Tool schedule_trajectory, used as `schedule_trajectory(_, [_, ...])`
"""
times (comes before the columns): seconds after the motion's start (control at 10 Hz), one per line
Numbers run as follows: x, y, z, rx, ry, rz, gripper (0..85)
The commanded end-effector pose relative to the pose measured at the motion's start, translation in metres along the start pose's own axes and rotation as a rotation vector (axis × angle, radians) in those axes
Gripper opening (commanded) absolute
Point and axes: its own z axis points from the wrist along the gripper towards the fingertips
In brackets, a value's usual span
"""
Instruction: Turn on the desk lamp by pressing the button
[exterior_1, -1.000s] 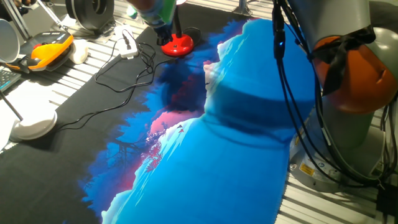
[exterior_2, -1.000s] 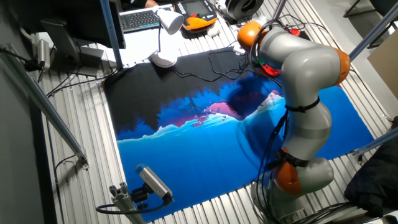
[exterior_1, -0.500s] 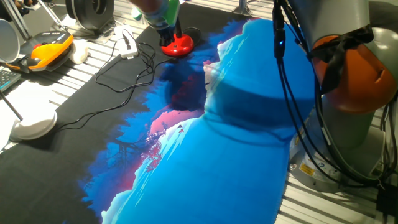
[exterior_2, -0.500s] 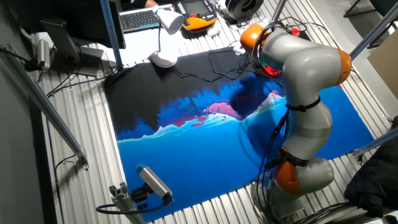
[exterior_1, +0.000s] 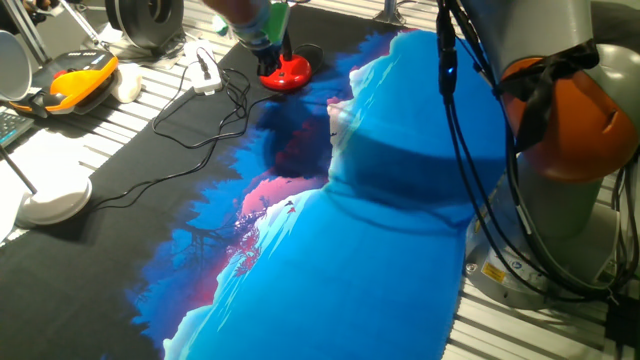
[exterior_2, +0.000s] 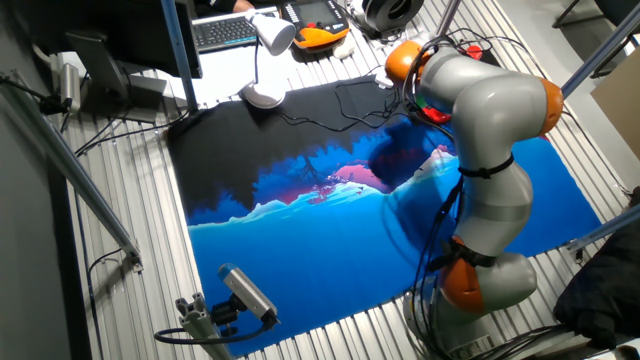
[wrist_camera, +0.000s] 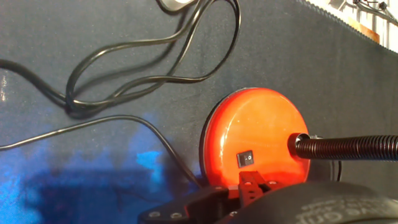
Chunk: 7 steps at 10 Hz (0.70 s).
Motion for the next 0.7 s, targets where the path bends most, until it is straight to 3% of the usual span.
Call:
schedule_trajectory(0.0, [0.0000,0.0003,0.0000,0.043,0.015,-0.022,0.0])
schedule_trajectory(0.1, [0.0000,0.0003,0.0000,0.100,0.034,-0.040,0.0])
schedule_trajectory(0.2, [0.0000,0.0003,0.0000,0.136,0.044,-0.049,0.0])
schedule_trajectory(0.5, [0.0000,0.0003,0.0000,0.149,0.041,-0.045,0.0])
schedule_trajectory(0.6, [0.0000,0.0003,0.0000,0.140,0.040,-0.042,0.0])
